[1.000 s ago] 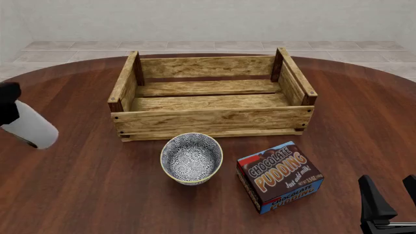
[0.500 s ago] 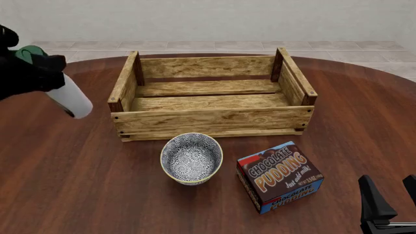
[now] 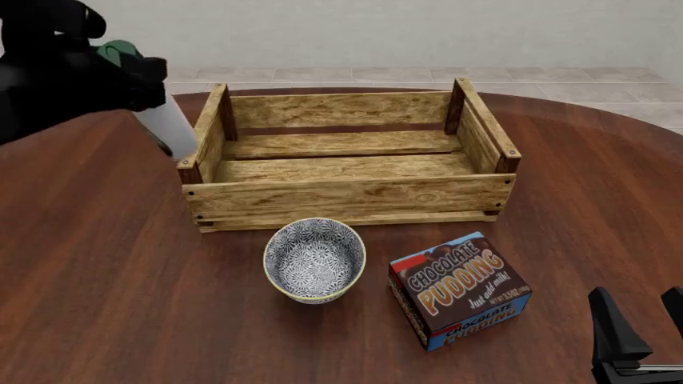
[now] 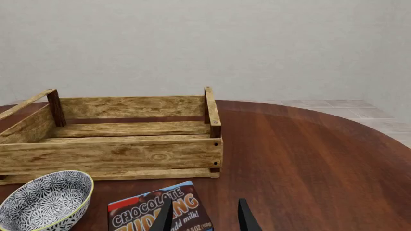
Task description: Pick up the salad dressing and put it in the tray.
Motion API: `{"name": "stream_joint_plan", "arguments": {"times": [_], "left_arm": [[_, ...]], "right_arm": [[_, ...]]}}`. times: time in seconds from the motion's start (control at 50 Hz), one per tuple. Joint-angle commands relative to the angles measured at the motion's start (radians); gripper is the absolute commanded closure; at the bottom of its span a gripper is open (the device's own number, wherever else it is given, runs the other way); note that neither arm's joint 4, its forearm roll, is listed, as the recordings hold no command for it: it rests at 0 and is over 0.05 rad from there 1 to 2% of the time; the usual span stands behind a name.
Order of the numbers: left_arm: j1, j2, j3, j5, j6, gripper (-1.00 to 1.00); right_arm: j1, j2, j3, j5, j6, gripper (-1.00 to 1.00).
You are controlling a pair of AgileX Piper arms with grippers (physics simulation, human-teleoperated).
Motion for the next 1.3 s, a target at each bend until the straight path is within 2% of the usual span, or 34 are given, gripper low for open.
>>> {"name": "stream_joint_plan", "arguments": {"times": [0.02, 0.14, 0.26, 0.34, 0.5, 0.58, 0.66, 0.88, 1.16, 1.3], "left_arm": [[-0.066, 0.113, -0.110, -0.027, 0.020, 1.00], [-0.089, 0.160, -0.136, -0.058, 0.025, 1.00], [-0.122, 0.232, -0.206, -0.064, 0.015, 1.00], [-0.135, 0.260, -0.240, -0.072, 0.039, 1.00], [-0.159, 0.287, -0.208, -0.151, 0.101, 1.00], [-0.168, 0.349, -0.236, -0.170, 0.111, 1.00], [-0.172, 0.409, -0.271, -0.184, 0.113, 1.00], [-0.201, 0.479, -0.287, -0.214, 0.129, 1.00], [-0.232, 0.581, -0.243, -0.318, 0.150, 1.00], [-0.246, 0.646, -0.266, -0.338, 0.147, 1.00]], "right_arm": [[0.000, 0.000, 0.000, 0.000, 0.000, -1.00], [0.000, 0.000, 0.000, 0.000, 0.000, -1.00], [0.000, 0.000, 0.000, 0.000, 0.000, -1.00], [0.000, 0.000, 0.000, 0.000, 0.000, -1.00], [0.000, 0.000, 0.000, 0.000, 0.000, -1.00], [0.000, 0.000, 0.000, 0.000, 0.000, -1.00], [0.000, 0.000, 0.000, 0.000, -0.001, -1.00], [0.000, 0.000, 0.000, 0.000, 0.000, -1.00], [0.000, 0.000, 0.000, 0.000, -0.001, -1.00], [0.000, 0.000, 0.000, 0.000, 0.000, -1.00]]}}
